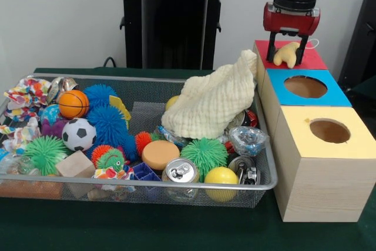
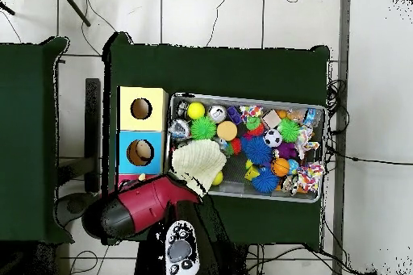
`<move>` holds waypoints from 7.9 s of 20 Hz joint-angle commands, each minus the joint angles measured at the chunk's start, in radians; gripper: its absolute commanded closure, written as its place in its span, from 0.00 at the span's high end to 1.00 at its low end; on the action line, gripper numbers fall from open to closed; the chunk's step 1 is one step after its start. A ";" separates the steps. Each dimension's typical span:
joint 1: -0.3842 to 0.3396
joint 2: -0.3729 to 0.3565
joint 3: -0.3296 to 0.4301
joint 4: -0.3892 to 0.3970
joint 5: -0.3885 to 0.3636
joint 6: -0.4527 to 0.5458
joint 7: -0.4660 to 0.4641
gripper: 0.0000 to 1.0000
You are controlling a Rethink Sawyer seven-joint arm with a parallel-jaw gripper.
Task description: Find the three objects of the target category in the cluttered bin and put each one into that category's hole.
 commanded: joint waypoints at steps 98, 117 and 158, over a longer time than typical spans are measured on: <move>-0.037 -0.050 0.114 -0.099 0.016 0.256 -0.065 1.00; -0.009 -0.050 0.087 -0.071 -0.009 0.210 -0.026 1.00; -0.233 0.115 0.113 -0.135 -0.253 -0.040 -0.067 1.00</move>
